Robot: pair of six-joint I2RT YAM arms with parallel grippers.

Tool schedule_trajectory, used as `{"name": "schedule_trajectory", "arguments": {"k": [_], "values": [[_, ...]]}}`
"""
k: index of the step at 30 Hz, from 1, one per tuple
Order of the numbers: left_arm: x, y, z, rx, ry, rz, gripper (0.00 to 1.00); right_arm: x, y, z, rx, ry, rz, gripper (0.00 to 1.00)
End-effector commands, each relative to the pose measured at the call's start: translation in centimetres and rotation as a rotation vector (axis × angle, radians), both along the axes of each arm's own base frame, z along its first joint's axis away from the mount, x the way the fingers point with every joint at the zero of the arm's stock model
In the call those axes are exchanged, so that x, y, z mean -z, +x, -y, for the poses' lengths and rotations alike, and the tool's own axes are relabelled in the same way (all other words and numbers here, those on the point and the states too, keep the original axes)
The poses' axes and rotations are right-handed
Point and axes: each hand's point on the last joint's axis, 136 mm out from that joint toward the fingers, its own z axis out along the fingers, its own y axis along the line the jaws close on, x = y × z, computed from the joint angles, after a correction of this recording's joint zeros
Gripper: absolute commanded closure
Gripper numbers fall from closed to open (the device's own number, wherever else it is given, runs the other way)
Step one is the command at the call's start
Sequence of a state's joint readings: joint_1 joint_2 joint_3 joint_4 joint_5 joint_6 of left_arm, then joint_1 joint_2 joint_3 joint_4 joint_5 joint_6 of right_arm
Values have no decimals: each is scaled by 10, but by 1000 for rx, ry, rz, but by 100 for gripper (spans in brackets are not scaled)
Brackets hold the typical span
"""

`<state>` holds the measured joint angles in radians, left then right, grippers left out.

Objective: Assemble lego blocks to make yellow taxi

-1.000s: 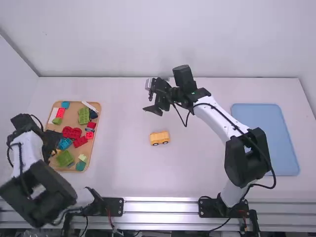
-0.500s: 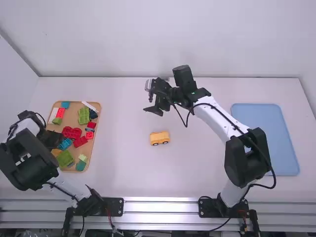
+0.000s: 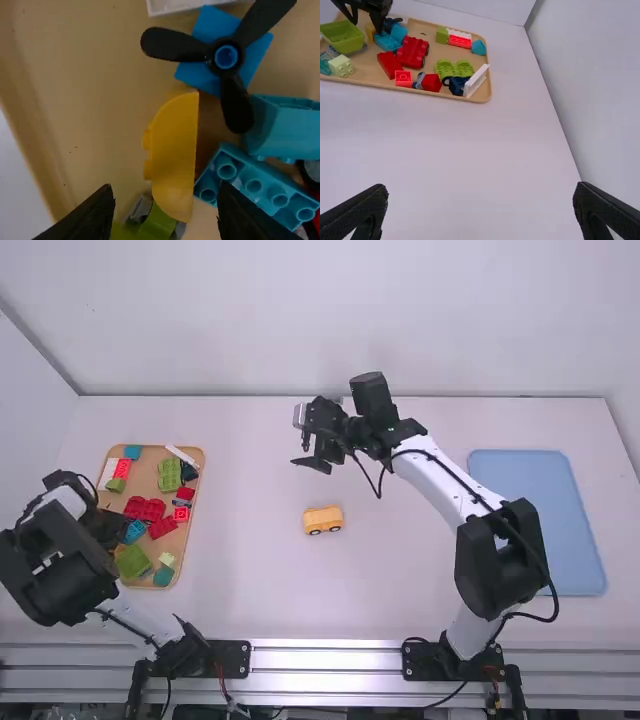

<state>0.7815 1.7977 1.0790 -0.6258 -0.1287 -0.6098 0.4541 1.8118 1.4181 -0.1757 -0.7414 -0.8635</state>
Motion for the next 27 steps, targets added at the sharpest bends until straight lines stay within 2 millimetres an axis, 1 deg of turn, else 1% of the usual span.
{"name": "schedule_trajectory", "arguments": {"k": [1, 2, 3, 5, 6, 8, 9, 10, 11, 13, 16, 17, 18, 21, 27], "values": [[5, -9, 2, 11, 2, -26, 73, -3, -1, 3, 13, -4, 8, 1], [7, -9, 4, 21, 1, -29, 78, -3, -1, 3, 13, -4, 7, 1], [8, -10, 4, 22, -1, -31, 80, -3, -1, 3, 13, -4, 7, 1], [10, -14, 5, 15, -7, -37, 80, -3, -1, 3, 12, -4, 7, 2], [11, -16, 5, 13, -7, -41, 76, -3, -1, 3, 12, -3, 8, 1], [10, -17, 4, 12, 3, -53, 72, -3, -2, 2, 9, -1, 7, 2], [10, -19, 2, 9, 10, -61, 66, -3, -2, 2, 9, -1, 6, 2], [10, -19, 2, 18, 10, -63, 56, -3, -2, 2, 9, -2, 7, 2], [10, -18, 3, 34, 9, -63, 51, -3, -2, 3, 9, -2, 6, 2], [10, -17, 2, 48, 11, -62, 46, -3, -2, 3, 9, -3, 4, 1], [10, -19, 0, 37, 15, -61, 49, -3, -2, 3, 9, -3, 4, 2], [10, -20, 0, 34, 13, -61, 53, -3, -2, 3, 9, -4, 3, 2], [10, -21, -1, 24, 14, -60, 55, -3, -2, 3, 9, -3, 4, 1], [12, -20, -2, 7, 22, -51, 56, -3, -2, 3, 9, -3, 4, 1], [22, -19, -2, 1, 41, -27, 56, -3, -2, 3, 9, -3, 4, 2]]}}
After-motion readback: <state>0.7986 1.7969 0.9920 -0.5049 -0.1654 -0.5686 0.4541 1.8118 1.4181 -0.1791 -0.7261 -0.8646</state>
